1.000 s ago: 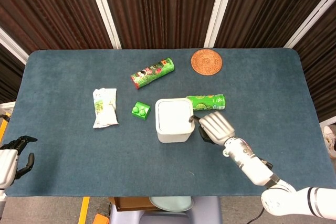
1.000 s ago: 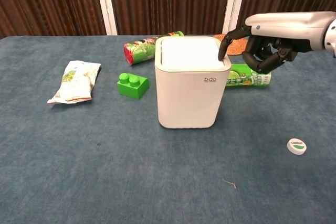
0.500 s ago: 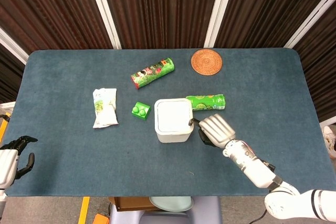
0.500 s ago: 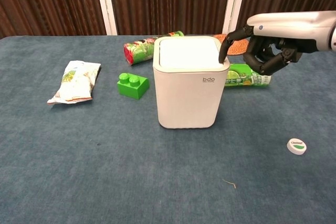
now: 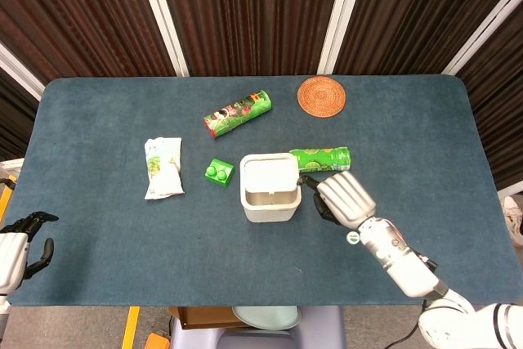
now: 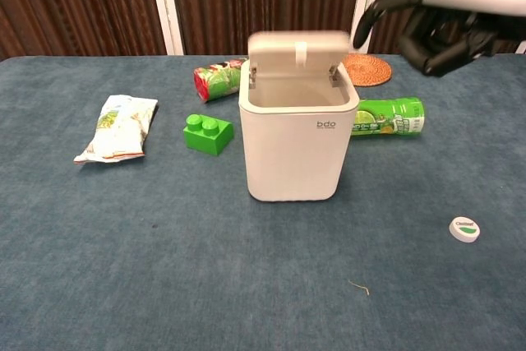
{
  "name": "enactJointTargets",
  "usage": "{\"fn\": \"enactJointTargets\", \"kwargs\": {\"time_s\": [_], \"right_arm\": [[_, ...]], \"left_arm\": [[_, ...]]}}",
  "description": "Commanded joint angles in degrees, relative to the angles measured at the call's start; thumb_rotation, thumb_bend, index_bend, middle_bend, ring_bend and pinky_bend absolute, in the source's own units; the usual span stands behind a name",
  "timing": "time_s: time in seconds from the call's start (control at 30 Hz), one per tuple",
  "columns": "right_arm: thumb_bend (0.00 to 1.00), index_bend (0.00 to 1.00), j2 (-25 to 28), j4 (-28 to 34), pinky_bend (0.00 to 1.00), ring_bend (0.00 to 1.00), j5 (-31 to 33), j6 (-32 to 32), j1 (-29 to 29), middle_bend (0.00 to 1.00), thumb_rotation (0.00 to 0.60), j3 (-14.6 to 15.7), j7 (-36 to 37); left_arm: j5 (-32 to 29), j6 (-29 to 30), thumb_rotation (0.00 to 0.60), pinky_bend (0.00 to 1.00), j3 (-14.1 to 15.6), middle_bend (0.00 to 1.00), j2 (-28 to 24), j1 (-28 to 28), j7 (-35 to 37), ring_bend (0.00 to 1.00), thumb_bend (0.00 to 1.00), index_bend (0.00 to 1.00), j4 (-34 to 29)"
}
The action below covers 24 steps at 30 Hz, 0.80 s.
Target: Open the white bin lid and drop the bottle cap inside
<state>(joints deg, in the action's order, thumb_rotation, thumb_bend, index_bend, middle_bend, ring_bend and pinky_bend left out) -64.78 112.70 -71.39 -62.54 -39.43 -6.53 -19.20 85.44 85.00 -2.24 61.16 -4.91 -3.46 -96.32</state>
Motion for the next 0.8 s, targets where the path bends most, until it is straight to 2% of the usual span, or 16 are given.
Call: {"fn": "enactJointTargets", "kwargs": {"time_s": [0.03, 0.27, 0.43, 0.47, 0.6, 0.7, 0.8], "right_arm": [[0.81, 0.42, 1.6, 1.2, 0.78, 0.90, -4.9, -5.3, 3.7, 0.92, 0.600, 0.9, 0.7], [0.81, 0.41, 5.0, 0.9, 0.78, 0.90, -11.3, -11.4, 10.7, 0.92, 0.600, 5.5, 1.4], [0.79, 0.41, 5.0, -2.0, 0.78, 0.90, -13.0, -11.8, 14.0, 0.92, 0.600, 8.5, 0.7], [0.75, 0.42, 4.8, -3.0, 0.78, 0.90, -13.1, -11.3, 14.4, 0.92, 0.600, 9.1, 0.8], [0.48, 0.44, 3.5, -6.6, 0.79, 0.91, -13.8, -9.7, 15.2, 0.92, 0.600, 10.2, 2.5], [0.38, 0.47, 1.6, -10.5, 0.82, 0.93, -15.1, -9.4, 15.7, 0.94, 0.600, 10.3, 4.7], [0.32, 0.49, -0.5, -14.5, 0.84, 0.95, -16.5, -9.3, 16.1, 0.95, 0.600, 10.4, 7.1]], "left_arm": [[0.0, 0.0, 0.600, 0.47, 0.0, 0.29, 0.0, 0.0, -0.1, 0.36, 0.55, 0.33, 0.0], [-0.1, -0.1, 0.600, 0.47, 0.0, 0.29, 0.0, 0.0, -0.2, 0.36, 0.55, 0.33, -0.1], [-0.2, -0.2, 0.600, 0.47, 0.0, 0.29, 0.1, -0.1, -0.6, 0.36, 0.55, 0.33, -0.2], [-0.2, -0.2, 0.600, 0.47, 0.0, 0.29, 0.1, -0.1, -0.6, 0.36, 0.55, 0.33, -0.3], [-0.1, -0.2, 0.600, 0.47, 0.0, 0.29, 0.1, -0.1, -0.8, 0.36, 0.55, 0.33, -0.3], [0.0, -0.3, 0.600, 0.47, 0.1, 0.29, 0.1, -0.1, -0.9, 0.36, 0.55, 0.33, -0.3], [-0.1, -0.3, 0.600, 0.47, 0.1, 0.29, 0.1, -0.1, -1.0, 0.36, 0.55, 0.33, -0.4]]}}
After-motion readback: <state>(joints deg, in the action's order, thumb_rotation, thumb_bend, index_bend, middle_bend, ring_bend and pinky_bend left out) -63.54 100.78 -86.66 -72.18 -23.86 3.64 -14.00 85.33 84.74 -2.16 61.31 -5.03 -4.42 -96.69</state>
